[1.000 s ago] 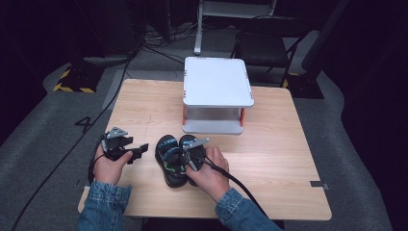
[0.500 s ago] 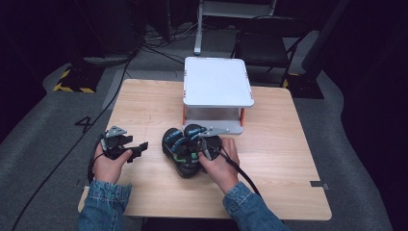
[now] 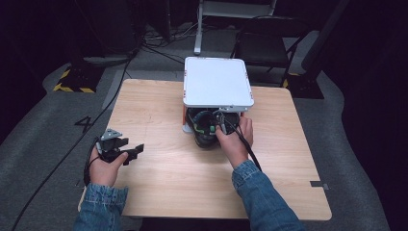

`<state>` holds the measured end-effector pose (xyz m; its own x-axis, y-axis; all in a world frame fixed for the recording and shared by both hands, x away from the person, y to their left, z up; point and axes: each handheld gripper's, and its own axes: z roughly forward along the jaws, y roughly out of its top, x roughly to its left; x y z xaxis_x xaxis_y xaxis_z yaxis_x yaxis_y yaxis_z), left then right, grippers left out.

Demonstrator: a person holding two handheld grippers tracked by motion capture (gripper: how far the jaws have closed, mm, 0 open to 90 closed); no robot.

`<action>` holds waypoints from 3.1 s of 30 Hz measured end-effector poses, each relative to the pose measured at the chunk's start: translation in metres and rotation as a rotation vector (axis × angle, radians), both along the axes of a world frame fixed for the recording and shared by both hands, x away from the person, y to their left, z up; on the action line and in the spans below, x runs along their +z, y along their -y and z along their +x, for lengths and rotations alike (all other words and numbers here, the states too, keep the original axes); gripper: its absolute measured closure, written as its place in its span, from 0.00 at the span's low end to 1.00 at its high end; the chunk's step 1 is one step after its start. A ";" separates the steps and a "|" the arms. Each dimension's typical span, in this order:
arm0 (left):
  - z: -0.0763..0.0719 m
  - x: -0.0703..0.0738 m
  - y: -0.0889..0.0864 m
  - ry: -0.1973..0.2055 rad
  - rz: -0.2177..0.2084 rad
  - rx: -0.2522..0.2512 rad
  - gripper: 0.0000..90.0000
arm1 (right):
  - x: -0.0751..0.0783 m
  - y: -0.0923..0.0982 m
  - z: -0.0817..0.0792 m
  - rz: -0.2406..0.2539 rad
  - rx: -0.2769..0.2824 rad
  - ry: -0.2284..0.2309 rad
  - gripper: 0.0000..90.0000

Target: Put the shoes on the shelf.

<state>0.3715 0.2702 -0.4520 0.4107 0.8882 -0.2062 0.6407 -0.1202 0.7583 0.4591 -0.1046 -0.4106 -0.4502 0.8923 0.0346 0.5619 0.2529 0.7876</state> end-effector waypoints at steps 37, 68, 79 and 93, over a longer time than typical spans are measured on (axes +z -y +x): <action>0.004 0.005 0.031 0.000 0.015 -0.098 0.30 | -0.006 0.056 -0.027 0.130 0.028 0.223 0.64; 0.071 -0.017 0.186 0.079 0.023 -0.472 1.00 | -0.069 0.074 -0.031 0.113 0.144 0.025 1.00; 0.100 -0.032 0.205 0.033 0.082 -0.412 1.00 | -0.079 0.074 -0.013 0.117 0.120 0.011 1.00; 0.132 -0.033 0.200 0.073 0.116 -0.324 1.00 | -0.081 0.065 0.024 0.136 0.075 0.018 1.00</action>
